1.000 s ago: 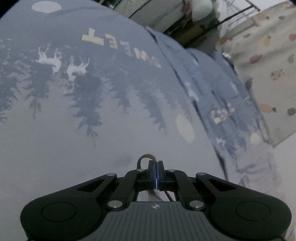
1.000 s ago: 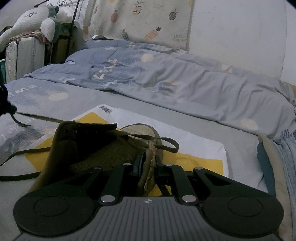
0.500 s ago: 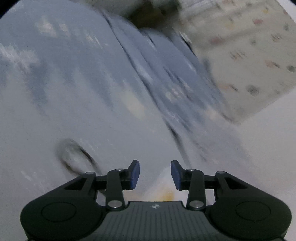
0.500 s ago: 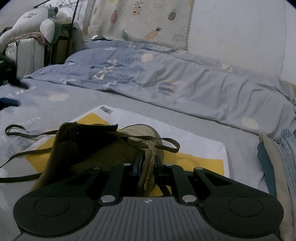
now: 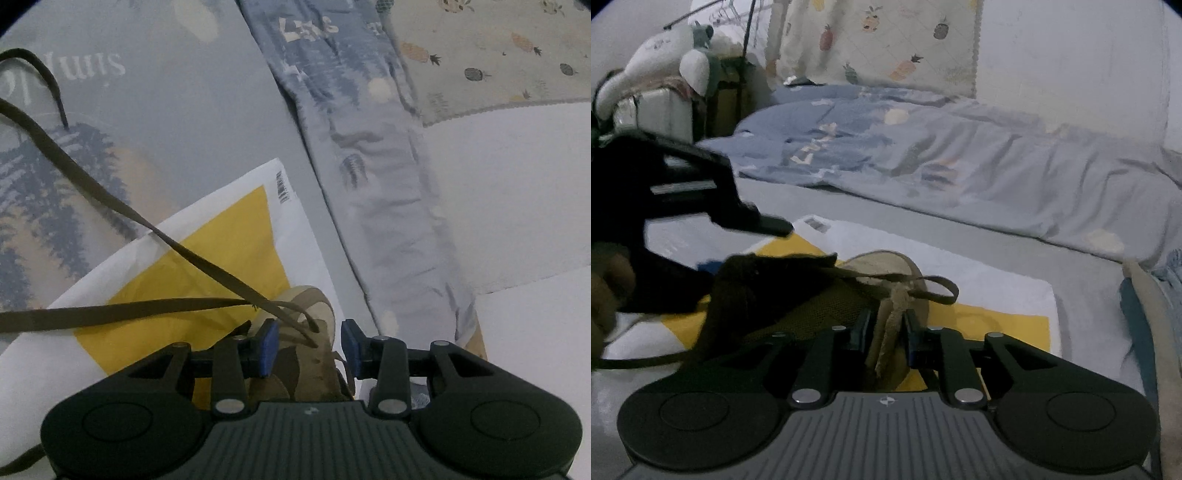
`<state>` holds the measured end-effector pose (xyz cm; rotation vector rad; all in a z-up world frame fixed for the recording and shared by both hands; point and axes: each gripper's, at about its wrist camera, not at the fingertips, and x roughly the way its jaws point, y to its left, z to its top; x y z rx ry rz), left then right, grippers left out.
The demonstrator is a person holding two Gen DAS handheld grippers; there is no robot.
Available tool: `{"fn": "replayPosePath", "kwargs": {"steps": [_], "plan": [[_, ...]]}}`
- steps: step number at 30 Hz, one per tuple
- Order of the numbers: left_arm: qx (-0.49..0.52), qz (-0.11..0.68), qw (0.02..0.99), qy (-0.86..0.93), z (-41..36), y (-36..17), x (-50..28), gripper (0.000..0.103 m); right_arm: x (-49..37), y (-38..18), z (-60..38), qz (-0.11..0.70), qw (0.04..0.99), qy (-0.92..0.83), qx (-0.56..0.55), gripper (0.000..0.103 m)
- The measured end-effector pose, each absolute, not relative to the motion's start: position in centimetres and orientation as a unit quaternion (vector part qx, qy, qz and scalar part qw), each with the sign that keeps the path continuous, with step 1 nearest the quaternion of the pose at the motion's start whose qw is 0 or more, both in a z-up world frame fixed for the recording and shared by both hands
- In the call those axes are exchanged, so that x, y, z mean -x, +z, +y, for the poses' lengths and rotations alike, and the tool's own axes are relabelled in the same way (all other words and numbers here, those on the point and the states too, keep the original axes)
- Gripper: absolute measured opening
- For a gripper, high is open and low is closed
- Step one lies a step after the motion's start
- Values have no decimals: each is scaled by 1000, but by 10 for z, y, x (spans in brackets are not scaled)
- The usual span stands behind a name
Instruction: Lace up shoes with both hands
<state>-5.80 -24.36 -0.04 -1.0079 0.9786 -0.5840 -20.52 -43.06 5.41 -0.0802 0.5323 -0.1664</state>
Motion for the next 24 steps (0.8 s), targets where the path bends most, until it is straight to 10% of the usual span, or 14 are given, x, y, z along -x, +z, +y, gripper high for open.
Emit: {"fn": "replayPosePath", "kwargs": {"steps": [24], "plan": [[455, 448, 728, -250, -253, -18, 44, 4, 156, 45, -522, 291, 938, -107, -153, 18]]}}
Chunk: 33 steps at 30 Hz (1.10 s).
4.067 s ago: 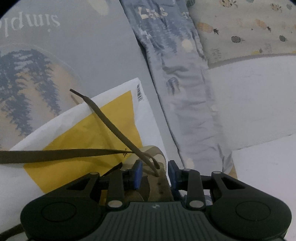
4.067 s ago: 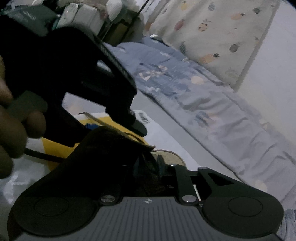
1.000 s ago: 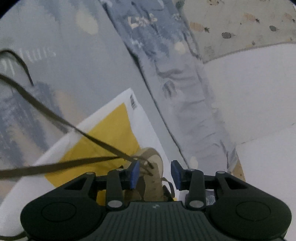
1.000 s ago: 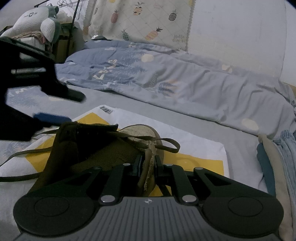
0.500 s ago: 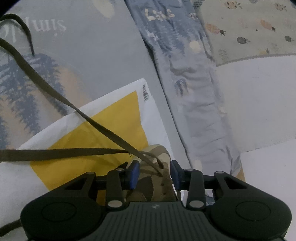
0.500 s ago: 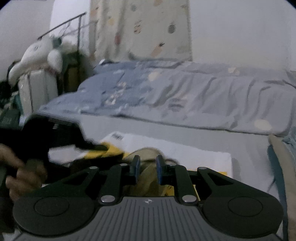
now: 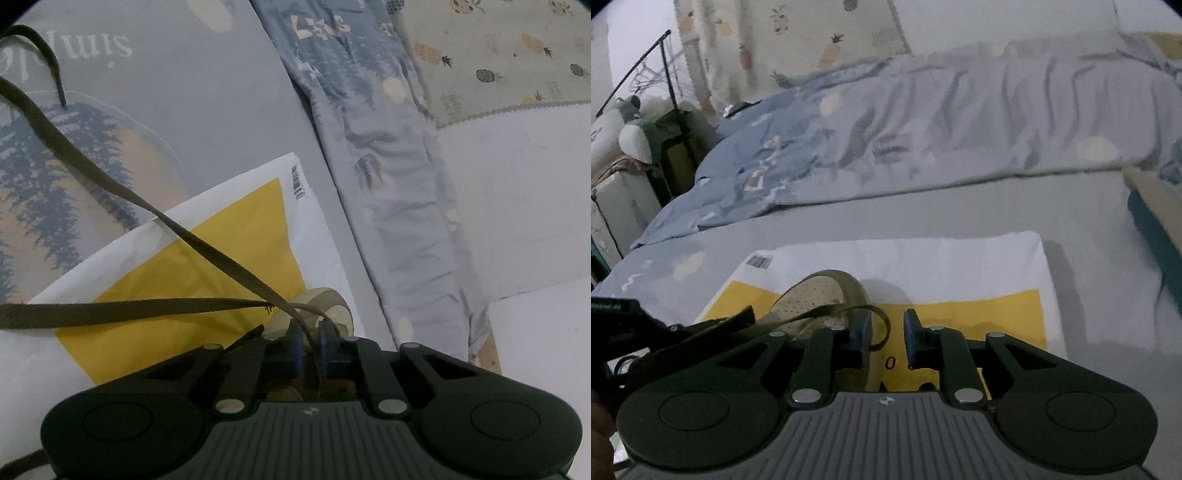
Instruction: Lace up shoes with both hands
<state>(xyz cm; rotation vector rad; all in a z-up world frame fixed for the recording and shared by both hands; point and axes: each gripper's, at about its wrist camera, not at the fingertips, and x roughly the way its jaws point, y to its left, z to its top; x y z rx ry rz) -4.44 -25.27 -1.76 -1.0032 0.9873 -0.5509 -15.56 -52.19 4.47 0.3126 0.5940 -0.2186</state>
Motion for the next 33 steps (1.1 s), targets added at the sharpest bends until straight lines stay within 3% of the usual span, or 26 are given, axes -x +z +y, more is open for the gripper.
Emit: {"fn": "replayPosePath", "kwargs": {"steps": [7, 9, 12, 33], "plan": [[459, 440, 730, -252, -251, -19, 44, 0, 154, 34, -533, 295, 927, -105, -205, 17], [458, 435, 733, -252, -250, -17, 44, 0, 155, 35, -533, 288, 930, -104, -205, 8], [456, 430, 737, -254, -248, -15, 45, 0, 157, 38, -530, 273, 936, -100, -196, 2], [457, 396, 770, -204, -216, 1, 49, 0, 187, 69, -482, 242, 961, -64, -117, 3]]}}
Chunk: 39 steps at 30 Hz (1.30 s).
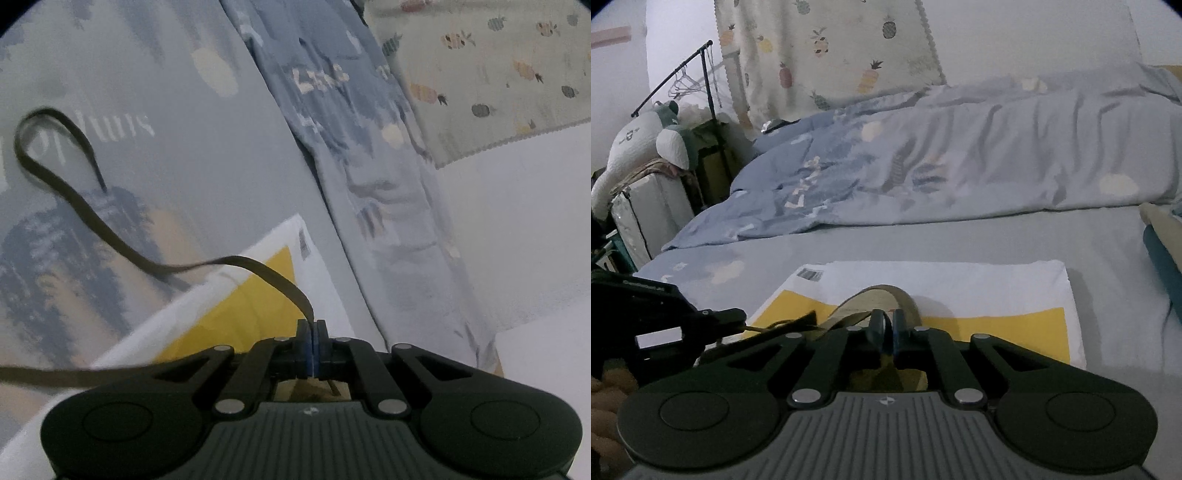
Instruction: Lace up shoes with both hands
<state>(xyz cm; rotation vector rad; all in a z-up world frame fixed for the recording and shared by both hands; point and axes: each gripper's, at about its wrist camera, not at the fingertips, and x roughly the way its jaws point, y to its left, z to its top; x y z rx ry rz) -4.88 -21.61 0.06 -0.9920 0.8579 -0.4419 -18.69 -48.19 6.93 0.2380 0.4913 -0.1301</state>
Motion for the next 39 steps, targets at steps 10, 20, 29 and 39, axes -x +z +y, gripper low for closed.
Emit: {"fn": "replayPosePath", "kwargs": {"steps": [10, 20, 29, 39], "plan": [[458, 384, 781, -180, -200, 3, 48, 0, 199, 72, -452, 221, 968, -93, -72, 11], [454, 376, 790, -171, -197, 7, 50, 0, 212, 75, -443, 213, 970, -105, -56, 11], [452, 371, 793, -169, -198, 14, 54, 0, 216, 71, -436, 214, 971, -100, -37, 19], [468, 397, 777, -142, -187, 13, 59, 0, 213, 57, -438, 232, 965, -123, -22, 29]]}}
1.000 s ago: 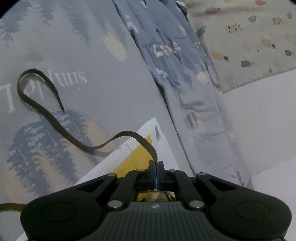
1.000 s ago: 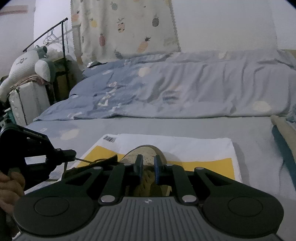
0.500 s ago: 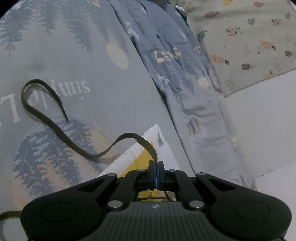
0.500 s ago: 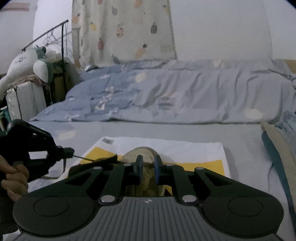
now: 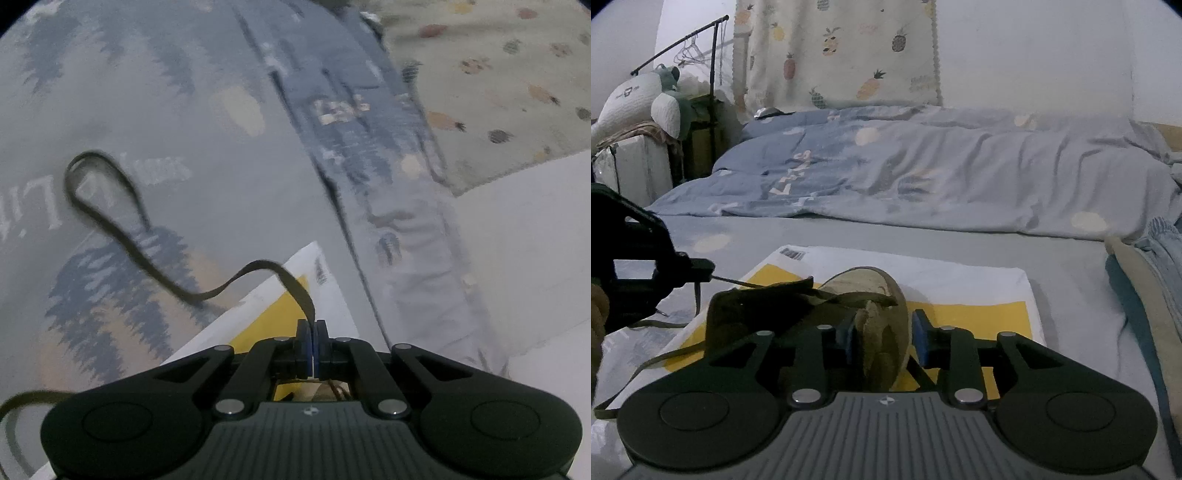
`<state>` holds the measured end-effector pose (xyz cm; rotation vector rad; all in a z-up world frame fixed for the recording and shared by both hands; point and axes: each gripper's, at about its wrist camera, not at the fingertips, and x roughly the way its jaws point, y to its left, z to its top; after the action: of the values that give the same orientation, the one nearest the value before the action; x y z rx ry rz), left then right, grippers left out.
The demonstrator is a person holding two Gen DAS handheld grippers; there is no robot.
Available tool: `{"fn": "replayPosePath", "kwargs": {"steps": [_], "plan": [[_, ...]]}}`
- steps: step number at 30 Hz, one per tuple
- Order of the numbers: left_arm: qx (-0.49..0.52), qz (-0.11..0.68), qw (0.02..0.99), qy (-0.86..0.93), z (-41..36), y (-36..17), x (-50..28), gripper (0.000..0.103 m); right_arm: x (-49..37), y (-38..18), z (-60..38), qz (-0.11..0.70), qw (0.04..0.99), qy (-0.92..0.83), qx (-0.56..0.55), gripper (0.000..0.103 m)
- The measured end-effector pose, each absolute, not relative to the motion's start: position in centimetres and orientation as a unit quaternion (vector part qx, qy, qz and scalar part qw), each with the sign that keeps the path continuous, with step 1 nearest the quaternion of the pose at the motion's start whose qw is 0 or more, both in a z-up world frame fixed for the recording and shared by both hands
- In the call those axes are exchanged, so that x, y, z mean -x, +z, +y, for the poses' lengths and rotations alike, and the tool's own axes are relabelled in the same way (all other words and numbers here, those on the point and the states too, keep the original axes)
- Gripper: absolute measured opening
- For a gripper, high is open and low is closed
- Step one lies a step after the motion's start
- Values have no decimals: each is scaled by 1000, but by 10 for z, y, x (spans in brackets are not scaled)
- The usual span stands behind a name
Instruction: Lace up shoes with both hands
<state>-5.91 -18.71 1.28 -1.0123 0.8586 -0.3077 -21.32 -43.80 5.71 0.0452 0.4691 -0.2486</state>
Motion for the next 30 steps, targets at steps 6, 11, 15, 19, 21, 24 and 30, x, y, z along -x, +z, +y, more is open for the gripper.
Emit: {"fn": "replayPosePath", "kwargs": {"steps": [6, 11, 15, 19, 21, 24, 30], "plan": [[460, 439, 769, -64, -175, 4, 64, 0, 214, 56, -436, 232, 965, -124, -16, 29], [443, 466, 765, -41, -171, 9, 72, 1, 214, 57, -437, 234, 964, -124, -17, 29], [427, 454, 781, -52, -170, 27, 79, 1, 213, 57, -437, 236, 963, -126, -21, 29], [424, 418, 802, -44, -163, 46, 84, 9, 212, 57, -437, 235, 963, -128, -25, 29], [432, 408, 803, -44, -158, 52, 84, 13, 212, 57, -437, 233, 964, -127, -27, 31], [436, 394, 809, -40, -154, 58, 85, 14, 212, 58, -436, 228, 965, -128, -29, 31], [437, 365, 821, -45, -153, 69, 84, 15, 215, 67, -433, 197, 972, -125, -33, 32]]}}
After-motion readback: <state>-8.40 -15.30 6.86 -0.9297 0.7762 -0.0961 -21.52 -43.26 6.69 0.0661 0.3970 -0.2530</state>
